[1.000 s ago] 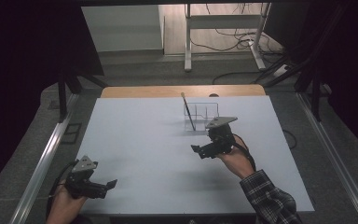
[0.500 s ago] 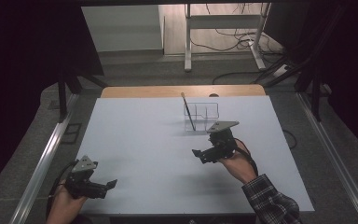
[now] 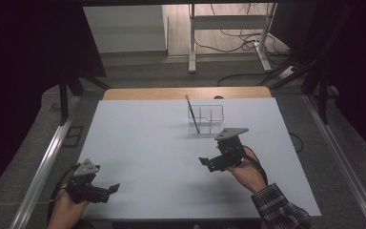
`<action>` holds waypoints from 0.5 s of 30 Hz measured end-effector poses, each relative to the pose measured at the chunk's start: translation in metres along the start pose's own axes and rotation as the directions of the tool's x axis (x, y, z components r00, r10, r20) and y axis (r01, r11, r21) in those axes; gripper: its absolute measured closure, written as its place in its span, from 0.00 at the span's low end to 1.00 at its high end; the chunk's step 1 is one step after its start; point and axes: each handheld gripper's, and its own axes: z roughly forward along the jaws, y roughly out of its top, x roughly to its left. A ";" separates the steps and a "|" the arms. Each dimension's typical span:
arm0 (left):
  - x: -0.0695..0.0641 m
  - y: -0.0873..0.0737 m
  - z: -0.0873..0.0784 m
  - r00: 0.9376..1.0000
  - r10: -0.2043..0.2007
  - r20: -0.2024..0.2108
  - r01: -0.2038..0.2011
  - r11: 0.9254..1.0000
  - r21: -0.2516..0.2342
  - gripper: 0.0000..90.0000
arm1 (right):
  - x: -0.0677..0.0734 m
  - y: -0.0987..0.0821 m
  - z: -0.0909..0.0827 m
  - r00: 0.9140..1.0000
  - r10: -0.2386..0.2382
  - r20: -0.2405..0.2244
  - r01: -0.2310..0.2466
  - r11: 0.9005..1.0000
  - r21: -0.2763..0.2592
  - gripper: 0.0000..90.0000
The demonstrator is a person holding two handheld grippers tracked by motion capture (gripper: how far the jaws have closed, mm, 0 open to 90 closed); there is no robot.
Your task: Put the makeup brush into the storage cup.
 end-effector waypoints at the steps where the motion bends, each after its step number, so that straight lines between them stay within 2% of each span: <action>1: 0.000 0.000 0.000 1.000 0.000 0.000 0.000 1.000 0.000 0.00 | 0.000 -0.001 -0.001 1.000 0.003 -0.002 -0.003 1.000 -0.002 0.00; 15: 0.000 0.000 0.000 1.000 -0.001 0.000 0.001 1.000 0.000 0.00 | 0.000 -0.010 -0.011 1.000 0.014 0.004 -0.014 1.000 -0.003 0.00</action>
